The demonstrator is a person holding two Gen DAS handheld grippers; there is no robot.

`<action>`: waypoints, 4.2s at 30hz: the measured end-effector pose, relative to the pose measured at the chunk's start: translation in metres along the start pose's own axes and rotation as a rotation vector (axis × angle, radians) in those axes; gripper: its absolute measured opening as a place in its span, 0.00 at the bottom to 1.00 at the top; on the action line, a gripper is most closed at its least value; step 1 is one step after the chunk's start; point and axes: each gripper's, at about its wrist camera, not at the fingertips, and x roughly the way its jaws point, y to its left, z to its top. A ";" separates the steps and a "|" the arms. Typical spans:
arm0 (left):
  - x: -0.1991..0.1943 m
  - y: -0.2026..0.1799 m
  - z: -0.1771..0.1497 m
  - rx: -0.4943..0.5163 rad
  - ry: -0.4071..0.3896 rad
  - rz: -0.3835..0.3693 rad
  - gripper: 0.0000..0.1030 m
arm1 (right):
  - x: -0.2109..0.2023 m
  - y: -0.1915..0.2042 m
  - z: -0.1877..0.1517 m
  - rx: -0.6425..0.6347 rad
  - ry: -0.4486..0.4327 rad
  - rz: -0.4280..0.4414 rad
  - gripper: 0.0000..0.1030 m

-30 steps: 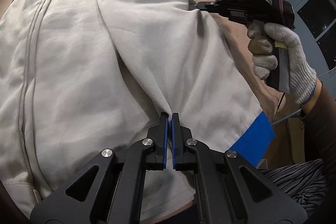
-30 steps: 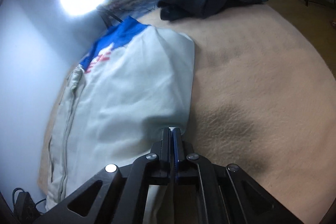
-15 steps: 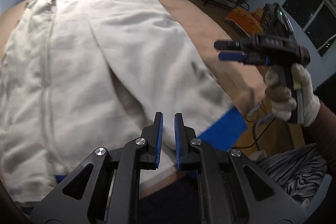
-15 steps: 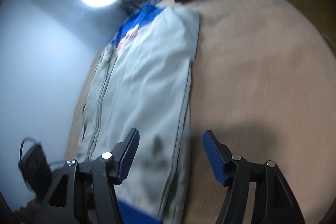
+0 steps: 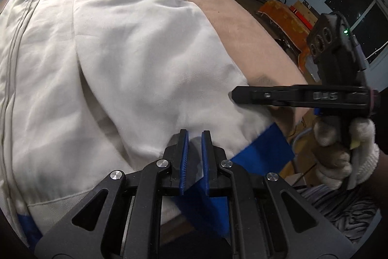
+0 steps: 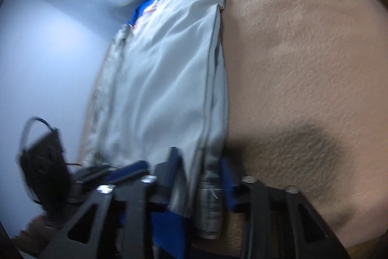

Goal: Fold large clothes

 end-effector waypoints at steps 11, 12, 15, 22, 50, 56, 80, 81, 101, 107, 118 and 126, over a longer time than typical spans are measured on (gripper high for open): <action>-0.126 0.034 -0.010 -0.034 -0.185 0.069 0.07 | -0.018 0.059 0.011 -0.126 -0.082 -0.183 0.06; -0.142 0.042 -0.009 -0.047 -0.213 0.088 0.07 | -0.020 0.069 0.013 -0.158 -0.091 -0.205 0.06; -0.176 0.063 -0.009 -0.086 -0.263 0.121 0.07 | -0.024 0.093 0.018 -0.203 -0.111 -0.212 0.06; -0.235 0.112 -0.016 -0.148 -0.355 0.209 0.07 | -0.017 0.156 0.028 -0.331 -0.138 -0.204 0.06; -0.262 0.223 -0.008 -0.481 -0.455 0.184 0.07 | 0.148 0.269 -0.019 -0.806 0.278 -0.230 0.23; -0.250 0.221 -0.006 -0.489 -0.422 0.173 0.07 | 0.087 0.274 0.001 -0.777 0.197 -0.070 0.54; -0.102 0.134 -0.010 -0.304 0.001 -0.033 0.08 | 0.160 0.214 0.302 -0.351 -0.106 -0.364 0.57; -0.098 0.130 -0.010 -0.288 0.011 -0.034 0.08 | 0.169 0.213 0.308 -0.353 -0.101 -0.402 0.55; -0.054 0.100 -0.028 -0.236 0.104 -0.059 0.08 | 0.269 0.256 0.316 -0.530 -0.048 -0.454 0.00; -0.053 0.091 -0.027 -0.226 0.108 -0.080 0.08 | 0.271 0.248 0.315 -0.548 -0.024 -0.407 0.11; -0.103 0.088 -0.035 -0.173 -0.027 -0.067 0.08 | 0.149 0.229 0.230 -0.515 -0.063 -0.241 0.20; -0.157 0.139 -0.049 -0.258 -0.173 0.028 0.12 | 0.201 0.222 0.151 -0.696 -0.021 -0.371 0.19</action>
